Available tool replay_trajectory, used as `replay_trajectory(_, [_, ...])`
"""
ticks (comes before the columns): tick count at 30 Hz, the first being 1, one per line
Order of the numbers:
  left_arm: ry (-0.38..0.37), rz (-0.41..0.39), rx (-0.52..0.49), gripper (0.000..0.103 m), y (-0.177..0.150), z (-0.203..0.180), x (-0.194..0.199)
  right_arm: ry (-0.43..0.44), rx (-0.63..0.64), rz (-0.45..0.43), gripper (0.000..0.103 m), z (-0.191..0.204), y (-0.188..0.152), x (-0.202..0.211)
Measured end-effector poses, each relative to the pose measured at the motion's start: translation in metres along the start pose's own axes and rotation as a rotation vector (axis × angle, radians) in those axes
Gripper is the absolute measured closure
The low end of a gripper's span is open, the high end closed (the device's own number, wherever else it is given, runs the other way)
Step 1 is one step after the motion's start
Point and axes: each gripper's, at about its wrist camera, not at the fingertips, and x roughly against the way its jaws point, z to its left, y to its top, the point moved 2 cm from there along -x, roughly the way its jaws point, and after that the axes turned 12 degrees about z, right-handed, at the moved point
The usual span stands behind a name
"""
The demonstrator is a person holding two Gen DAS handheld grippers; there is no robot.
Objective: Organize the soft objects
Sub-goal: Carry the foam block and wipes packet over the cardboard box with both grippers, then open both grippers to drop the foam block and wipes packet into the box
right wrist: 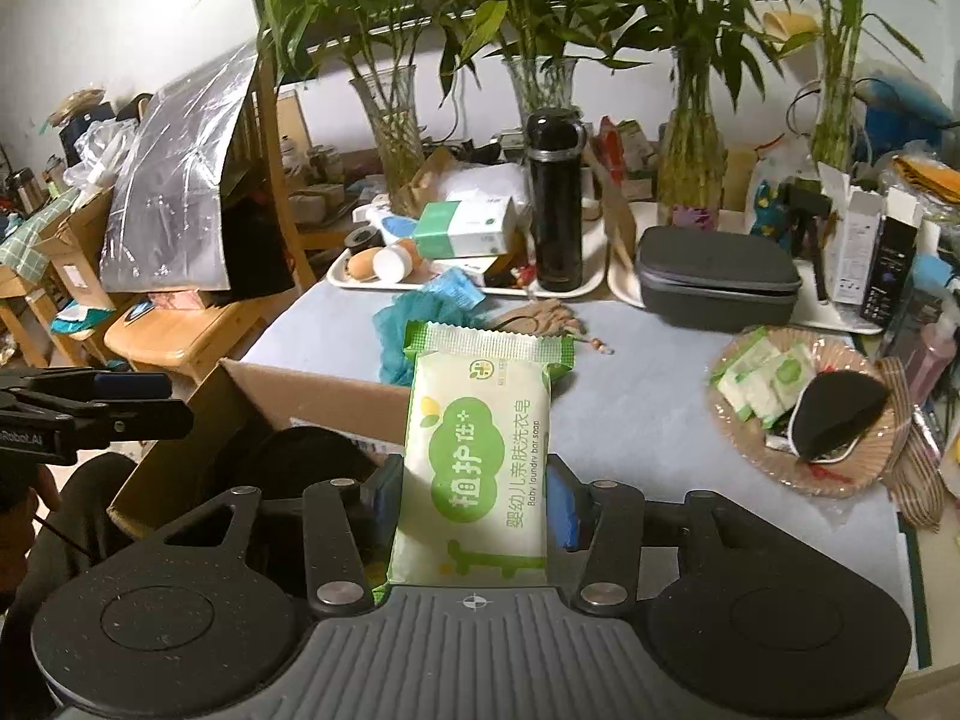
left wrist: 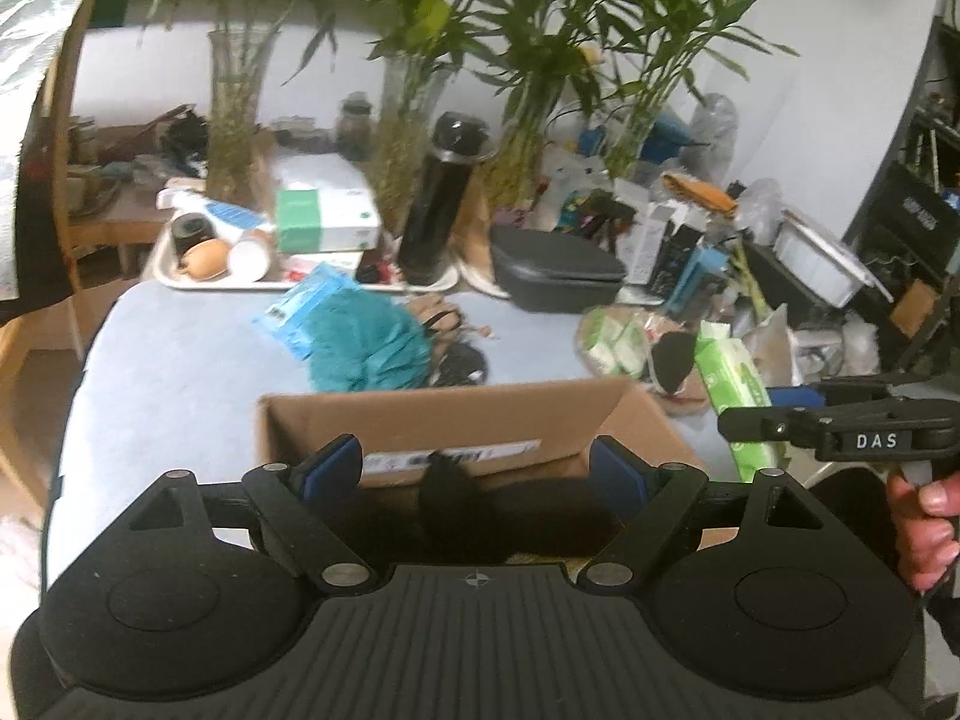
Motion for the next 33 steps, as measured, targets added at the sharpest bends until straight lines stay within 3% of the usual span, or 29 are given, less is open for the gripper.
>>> replay_trajectory(5, [0.060, 0.047, 0.041, 0.019, -0.006, 0.013, 0.007, 0.019, 0.003, 0.022, 0.052, 0.006, 0.002, -0.003])
replay_trajectory(15, [0.067, 0.075, 0.098, 0.019, -0.016, 0.030, 0.017, 0.028, 0.024, 0.051, 0.052, 0.023, 0.007, -0.002])
replay_trajectory(21, [0.052, 0.064, 0.079, 0.019, -0.019, 0.033, 0.021, 0.021, 0.064, 0.066, 0.050, 0.042, 0.012, -0.011])
replay_trajectory(22, [0.050, 0.064, 0.077, 0.019, -0.019, 0.033, 0.022, 0.013, 0.068, 0.078, 0.047, 0.046, 0.012, -0.015])
replay_trajectory(24, [0.048, 0.062, 0.069, 0.019, -0.021, 0.036, 0.023, -0.015, 0.080, 0.074, 0.021, 0.052, 0.010, -0.019])
replay_trajectory(33, [0.044, 0.051, 0.070, 0.019, -0.021, 0.051, 0.028, -0.012, 0.064, 0.064, 0.003, 0.049, -0.001, -0.020])
